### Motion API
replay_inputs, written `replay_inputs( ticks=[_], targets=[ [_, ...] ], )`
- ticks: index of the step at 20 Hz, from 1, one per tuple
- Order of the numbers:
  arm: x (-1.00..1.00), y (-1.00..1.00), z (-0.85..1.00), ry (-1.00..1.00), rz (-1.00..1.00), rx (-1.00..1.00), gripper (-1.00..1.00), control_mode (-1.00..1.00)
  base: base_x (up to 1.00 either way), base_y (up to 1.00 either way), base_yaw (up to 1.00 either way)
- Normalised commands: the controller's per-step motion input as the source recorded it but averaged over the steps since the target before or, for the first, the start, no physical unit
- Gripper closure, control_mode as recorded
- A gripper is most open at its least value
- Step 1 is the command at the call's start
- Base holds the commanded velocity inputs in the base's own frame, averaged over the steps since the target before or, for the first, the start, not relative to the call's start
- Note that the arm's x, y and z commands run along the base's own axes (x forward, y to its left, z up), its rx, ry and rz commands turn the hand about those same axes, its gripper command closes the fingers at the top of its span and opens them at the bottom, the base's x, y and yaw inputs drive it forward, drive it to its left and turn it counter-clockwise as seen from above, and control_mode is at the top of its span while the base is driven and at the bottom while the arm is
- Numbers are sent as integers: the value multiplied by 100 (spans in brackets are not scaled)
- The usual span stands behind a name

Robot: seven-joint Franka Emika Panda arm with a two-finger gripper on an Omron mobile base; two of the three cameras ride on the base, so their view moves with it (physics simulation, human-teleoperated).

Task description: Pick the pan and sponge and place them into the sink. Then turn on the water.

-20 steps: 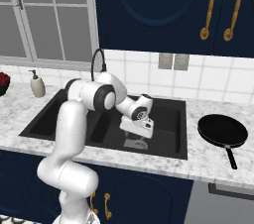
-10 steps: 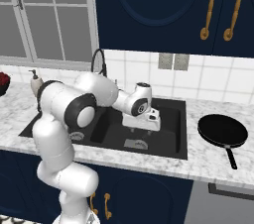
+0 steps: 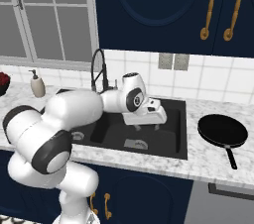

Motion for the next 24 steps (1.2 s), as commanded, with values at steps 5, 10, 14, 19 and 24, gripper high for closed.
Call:
replay_inputs(
  ticks=[5,10,14,19,24],
  targets=[
    [-9,-27,78,16,-3,-2,-100,-100,0,0,0],
    [0,-28,24,11,0,0,-100,-100,0,0,0],
    [0,-61,-8,0,0,4,-100,-100,0,0,0],
    [-7,-73,-2,1,0,9,-100,-100,0,0,0],
    [-1,-71,0,6,0,7,-100,-100,0,0,0]
  ],
)
